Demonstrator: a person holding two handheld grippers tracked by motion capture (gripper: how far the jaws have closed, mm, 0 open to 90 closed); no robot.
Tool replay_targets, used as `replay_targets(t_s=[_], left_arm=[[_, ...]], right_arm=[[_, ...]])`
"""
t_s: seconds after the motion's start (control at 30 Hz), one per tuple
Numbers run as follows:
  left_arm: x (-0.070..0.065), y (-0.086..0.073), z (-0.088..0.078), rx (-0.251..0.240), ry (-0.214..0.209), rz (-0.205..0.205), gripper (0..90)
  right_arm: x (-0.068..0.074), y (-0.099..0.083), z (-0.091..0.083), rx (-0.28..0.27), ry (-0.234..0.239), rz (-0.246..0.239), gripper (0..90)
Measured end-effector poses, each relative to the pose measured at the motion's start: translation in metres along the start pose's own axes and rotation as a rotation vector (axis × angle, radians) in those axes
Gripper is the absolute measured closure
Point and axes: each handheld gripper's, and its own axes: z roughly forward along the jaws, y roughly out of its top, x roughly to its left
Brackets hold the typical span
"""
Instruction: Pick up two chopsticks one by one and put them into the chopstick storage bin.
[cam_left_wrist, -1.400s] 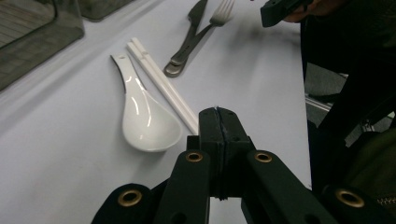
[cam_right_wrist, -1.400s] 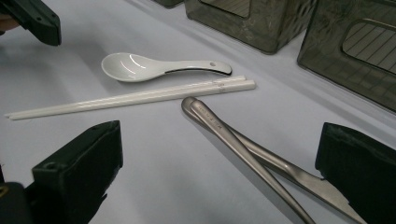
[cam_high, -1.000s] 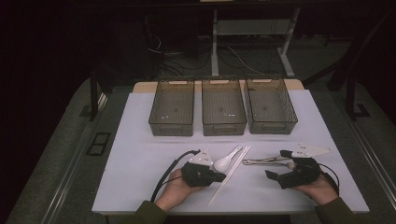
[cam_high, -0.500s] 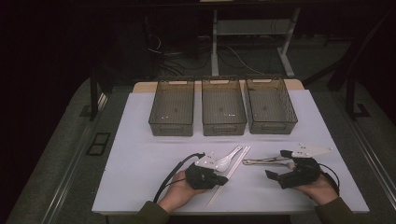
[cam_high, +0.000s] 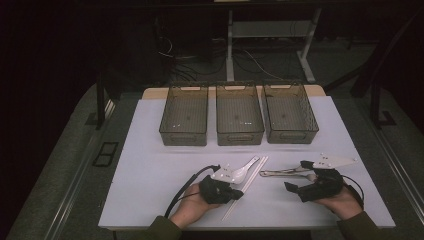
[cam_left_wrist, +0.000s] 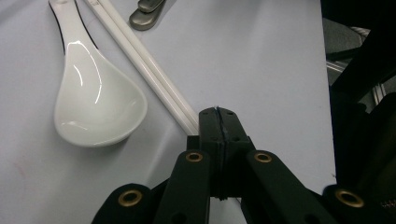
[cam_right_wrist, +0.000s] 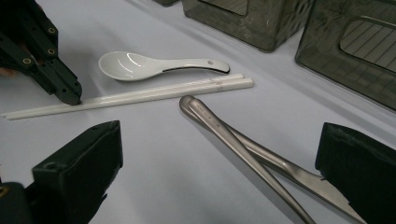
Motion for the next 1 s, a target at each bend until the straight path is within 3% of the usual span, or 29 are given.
replay_targets(t_s=[0.4,0.63,0.87,1.0], left_arm=[[-0.001,0.0005,-0.0012,0.009,0.017,0.008,89.0],[0.0016,-0.0005,-0.0047,0.016,0.049,-0.001,89.0],[0.0005,-0.0002,-0.0073,0.001,0.042,-0.015,89.0],[-0.0018,0.0006,-0.0091,-0.016,0.018,-0.031,89.0]], right_arm=[[-0.0004,0.0001,-0.0002,0.001,-0.002,0.003,0.7],[-0.0005,0.0001,-0.0008,-0.001,-0.002,0.007,0.7],[-0.001,0.0001,-0.0011,-0.004,-0.003,0.005,0.7],[-0.0011,0.0,-0.0012,-0.003,-0.004,0.005,0.7]])
